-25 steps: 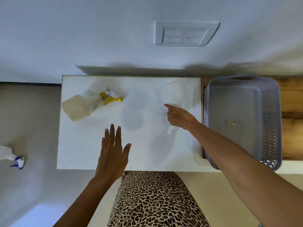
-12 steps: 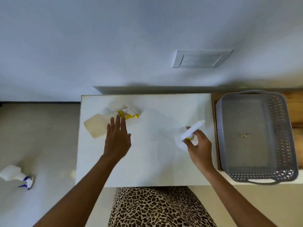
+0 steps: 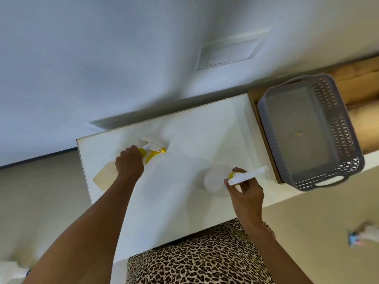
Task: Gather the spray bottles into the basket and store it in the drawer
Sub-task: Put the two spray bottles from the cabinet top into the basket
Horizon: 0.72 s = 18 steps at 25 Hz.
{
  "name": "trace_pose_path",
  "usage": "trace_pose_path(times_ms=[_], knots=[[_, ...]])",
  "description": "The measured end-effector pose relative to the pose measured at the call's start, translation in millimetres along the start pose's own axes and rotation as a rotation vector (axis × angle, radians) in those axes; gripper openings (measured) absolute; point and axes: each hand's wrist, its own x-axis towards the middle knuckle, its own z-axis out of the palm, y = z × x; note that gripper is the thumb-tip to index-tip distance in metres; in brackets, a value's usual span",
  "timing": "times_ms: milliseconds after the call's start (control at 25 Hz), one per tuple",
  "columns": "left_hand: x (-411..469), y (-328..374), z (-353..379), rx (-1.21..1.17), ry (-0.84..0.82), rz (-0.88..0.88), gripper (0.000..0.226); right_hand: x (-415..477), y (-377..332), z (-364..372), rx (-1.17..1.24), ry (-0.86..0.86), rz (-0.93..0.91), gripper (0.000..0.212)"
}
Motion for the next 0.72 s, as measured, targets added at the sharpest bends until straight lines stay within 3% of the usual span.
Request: trace_pose_path(times_ms=[120, 320, 560, 720], knots=[[-7.2, -6.3, -1.4, -0.009, -0.042, -0.011, 0.031, -4.0, -8.7, -2.4, 0.036, 0.014, -0.012, 0.038], [-45.2, 11.0, -11.1, -0.346, 0.096, 0.082, 0.031, -6.3, -24.5, -37.3, 0.094, 0.086, -0.009, 0.037], [-100.9, 113.8, -41.2, -0.805, 0.188, 0.22, 0.031, 12.2, -44.2, -136.1, 0.228, 0.26, -0.099, 0.037], [-143.9, 196.7, -53.3, -0.966, 0.197, 0.237, 0.033, 47.5, -44.6, -210.4, 0.27, 0.342, -0.125, 0.037]])
